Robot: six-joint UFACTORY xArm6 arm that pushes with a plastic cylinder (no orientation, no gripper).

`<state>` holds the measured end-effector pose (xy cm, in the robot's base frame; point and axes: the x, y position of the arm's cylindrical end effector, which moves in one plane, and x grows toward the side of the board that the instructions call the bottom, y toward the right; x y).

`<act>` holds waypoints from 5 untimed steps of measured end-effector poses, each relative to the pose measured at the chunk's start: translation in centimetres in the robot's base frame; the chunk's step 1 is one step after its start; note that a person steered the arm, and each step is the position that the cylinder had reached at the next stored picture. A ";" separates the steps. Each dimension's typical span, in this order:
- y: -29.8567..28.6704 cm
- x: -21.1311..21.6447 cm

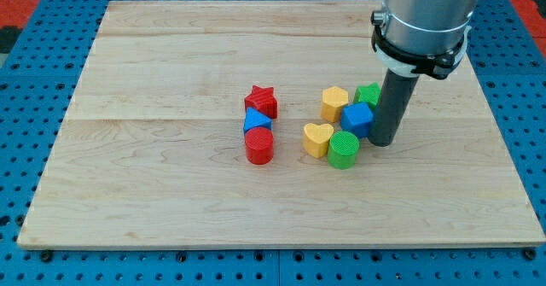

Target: Push the green star into the yellow hexagon

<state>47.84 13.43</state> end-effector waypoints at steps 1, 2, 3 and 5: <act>0.1 -0.3; 4.2 -0.8; 8.5 -5.5; 2.4 -6.4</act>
<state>41.42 15.83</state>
